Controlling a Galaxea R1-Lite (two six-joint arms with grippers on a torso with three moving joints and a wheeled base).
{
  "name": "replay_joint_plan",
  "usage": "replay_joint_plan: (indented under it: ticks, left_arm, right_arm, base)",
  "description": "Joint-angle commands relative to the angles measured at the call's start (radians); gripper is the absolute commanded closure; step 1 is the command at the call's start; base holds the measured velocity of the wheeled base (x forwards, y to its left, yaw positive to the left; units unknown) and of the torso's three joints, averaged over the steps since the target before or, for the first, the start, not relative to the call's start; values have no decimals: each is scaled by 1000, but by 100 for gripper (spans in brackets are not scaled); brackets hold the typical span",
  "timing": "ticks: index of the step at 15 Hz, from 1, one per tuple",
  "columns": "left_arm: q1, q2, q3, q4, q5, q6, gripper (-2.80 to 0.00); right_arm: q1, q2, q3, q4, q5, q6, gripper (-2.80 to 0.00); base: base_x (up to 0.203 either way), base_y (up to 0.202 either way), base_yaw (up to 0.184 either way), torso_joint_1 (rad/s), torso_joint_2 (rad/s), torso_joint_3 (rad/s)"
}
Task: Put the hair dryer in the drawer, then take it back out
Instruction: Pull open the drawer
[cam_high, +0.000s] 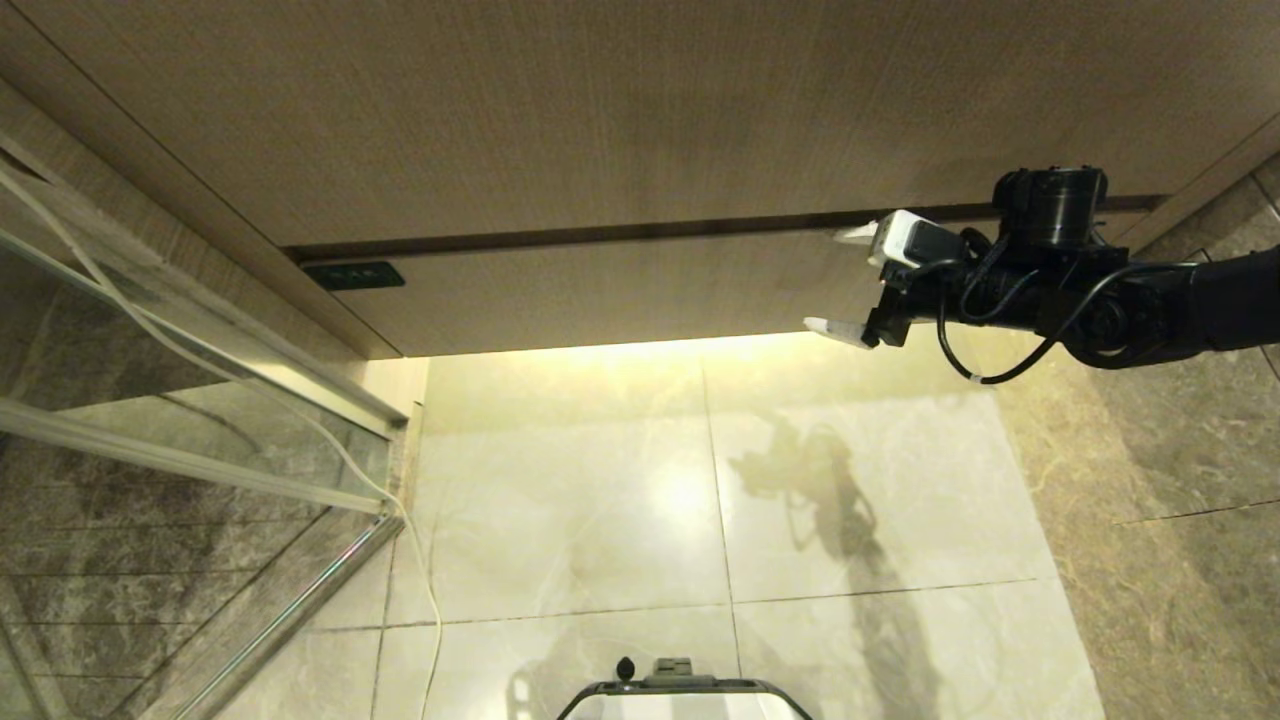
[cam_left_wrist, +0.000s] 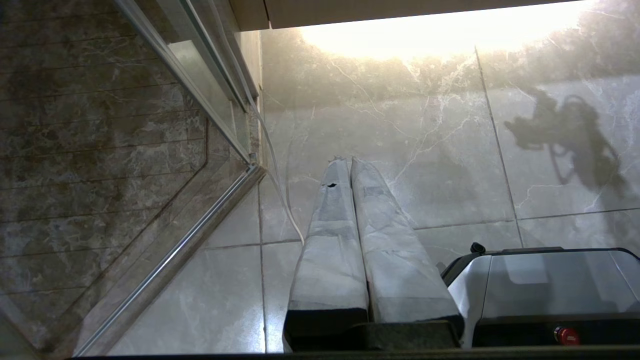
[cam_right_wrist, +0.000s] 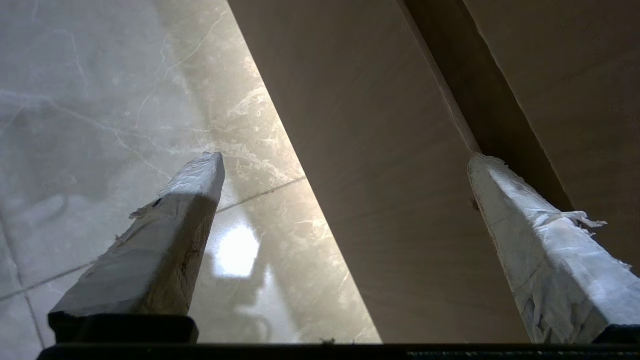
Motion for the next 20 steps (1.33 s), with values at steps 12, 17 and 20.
replay_joint_plan:
  ticks: [12,17,20]
  left_arm:
    - [0,0,0,-1,0,0,0]
    - [0,0,2,0,0,0,0]
    - [0,0,2,-1,0,0,0]
  right_arm:
    - [25,41,-65,12,-160,-168,-280]
    - [26,64,-92,-1,-164,-128,-280]
    - [26,92,-130,-3,-166,-121,-280]
  base:
    - [0,0,0,0,0,0]
    - [0,0,0,0,0,0]
    - [0,0,0,0,0,0]
